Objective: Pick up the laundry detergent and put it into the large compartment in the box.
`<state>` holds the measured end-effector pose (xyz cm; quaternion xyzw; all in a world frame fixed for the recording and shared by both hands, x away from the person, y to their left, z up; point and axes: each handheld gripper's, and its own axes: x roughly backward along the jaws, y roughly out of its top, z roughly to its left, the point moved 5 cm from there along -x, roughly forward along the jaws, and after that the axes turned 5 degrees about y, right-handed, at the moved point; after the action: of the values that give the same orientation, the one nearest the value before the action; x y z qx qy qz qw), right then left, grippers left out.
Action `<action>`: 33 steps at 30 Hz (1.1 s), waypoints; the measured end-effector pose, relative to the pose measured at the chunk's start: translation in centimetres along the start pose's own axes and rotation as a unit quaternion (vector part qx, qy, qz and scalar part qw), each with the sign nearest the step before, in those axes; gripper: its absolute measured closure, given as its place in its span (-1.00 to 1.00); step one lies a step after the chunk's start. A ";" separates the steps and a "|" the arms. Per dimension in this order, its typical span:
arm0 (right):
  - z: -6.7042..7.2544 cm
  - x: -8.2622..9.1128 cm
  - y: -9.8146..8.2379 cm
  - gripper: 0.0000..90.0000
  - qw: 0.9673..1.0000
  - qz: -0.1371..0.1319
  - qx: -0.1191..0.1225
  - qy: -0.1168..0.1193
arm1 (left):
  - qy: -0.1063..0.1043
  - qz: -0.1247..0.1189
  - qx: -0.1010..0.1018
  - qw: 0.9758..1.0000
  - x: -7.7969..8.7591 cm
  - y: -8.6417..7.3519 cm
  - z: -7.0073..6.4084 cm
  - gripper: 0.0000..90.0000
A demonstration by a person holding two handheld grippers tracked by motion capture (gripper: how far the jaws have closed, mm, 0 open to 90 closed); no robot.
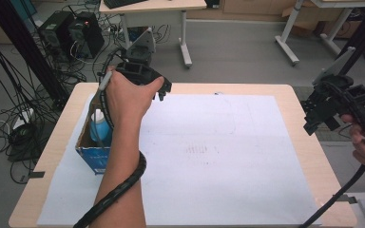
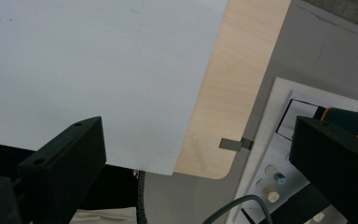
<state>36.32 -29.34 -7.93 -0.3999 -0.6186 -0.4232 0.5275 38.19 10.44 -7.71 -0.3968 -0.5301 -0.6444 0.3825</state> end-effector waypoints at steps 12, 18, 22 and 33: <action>0.2 -0.3 0.6 -0.92 1.000 0.001 0.004 -0.002 | -0.005 0.007 -0.006 1.000 -0.7 0.6 -0.2 -0.80; 0.5 -0.3 0.7 -0.93 1.000 0.000 0.005 -0.005 | -0.007 0.009 -0.009 1.000 -0.7 0.7 -0.2 -0.80; 0.7 -0.2 0.7 -0.93 1.000 -0.001 0.006 -0.006 | -0.007 0.011 -0.012 1.000 -0.7 0.6 -0.2 -0.80; 0.8 -0.1 0.7 -0.93 1.000 -0.003 0.005 -0.012 | -0.010 0.016 -0.021 1.000 -1.1 0.8 -0.6 -0.80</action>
<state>36.72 -28.36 -8.06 -0.4006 -0.6283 -0.4165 0.5208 39.25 9.80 -8.46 -0.4196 -0.5137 -0.6454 0.3789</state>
